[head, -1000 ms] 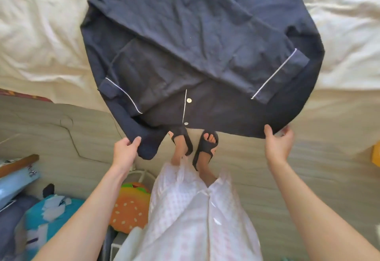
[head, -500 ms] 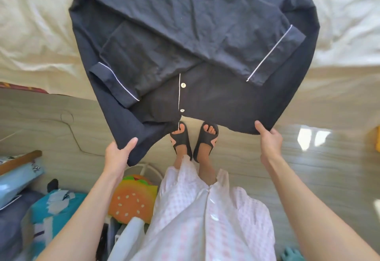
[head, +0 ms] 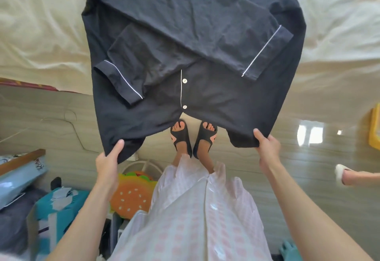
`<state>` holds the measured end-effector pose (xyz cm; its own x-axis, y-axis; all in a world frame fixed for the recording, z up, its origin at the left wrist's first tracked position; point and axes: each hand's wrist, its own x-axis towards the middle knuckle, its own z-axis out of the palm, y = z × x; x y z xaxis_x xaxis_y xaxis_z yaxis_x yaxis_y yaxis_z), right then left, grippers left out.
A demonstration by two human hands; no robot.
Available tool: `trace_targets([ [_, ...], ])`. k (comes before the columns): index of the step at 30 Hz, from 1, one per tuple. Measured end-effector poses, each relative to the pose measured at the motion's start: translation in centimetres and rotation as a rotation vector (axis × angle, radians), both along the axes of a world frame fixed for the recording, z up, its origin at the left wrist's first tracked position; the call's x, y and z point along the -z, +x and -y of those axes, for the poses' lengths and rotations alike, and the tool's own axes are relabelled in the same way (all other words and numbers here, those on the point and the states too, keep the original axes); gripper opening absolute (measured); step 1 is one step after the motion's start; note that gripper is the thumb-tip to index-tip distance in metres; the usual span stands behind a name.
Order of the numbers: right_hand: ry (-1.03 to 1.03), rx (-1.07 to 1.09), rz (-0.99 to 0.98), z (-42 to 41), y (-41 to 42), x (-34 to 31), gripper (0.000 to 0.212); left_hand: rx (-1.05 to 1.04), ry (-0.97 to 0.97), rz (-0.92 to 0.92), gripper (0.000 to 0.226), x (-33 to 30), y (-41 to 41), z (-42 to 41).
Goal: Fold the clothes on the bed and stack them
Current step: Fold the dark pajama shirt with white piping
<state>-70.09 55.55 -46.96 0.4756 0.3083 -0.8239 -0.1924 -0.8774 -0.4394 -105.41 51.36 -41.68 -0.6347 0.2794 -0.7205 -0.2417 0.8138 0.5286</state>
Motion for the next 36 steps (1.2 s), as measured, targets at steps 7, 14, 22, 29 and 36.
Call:
trace_targets([
  [7, 0.011, 0.066, 0.032, 0.1, 0.0, -0.4, 0.015, -0.146, 0.271, 0.274, 0.025, -1.6, -0.4, -0.4],
  [14, -0.023, -0.028, 0.220, 0.3, -0.4, -0.2, 0.041, -0.095, 0.322, 0.244, 0.033, -2.2, 1.0, -1.1],
  [22, 0.020, -0.050, 0.107, 0.4, -0.2, -1.0, 0.026, -0.153, 0.355, 0.090, 0.040, -3.0, 0.9, -2.2],
  [29, -0.099, -0.004, -0.202, 1.4, -0.1, -1.0, 0.025, -0.089, 0.246, -0.067, 0.041, -2.3, 1.2, -1.0],
  [36, -0.124, 0.094, 0.023, 1.9, 2.0, -1.5, 0.035, -0.195, 0.129, -0.163, 0.044, -2.0, 0.3, 0.4],
])
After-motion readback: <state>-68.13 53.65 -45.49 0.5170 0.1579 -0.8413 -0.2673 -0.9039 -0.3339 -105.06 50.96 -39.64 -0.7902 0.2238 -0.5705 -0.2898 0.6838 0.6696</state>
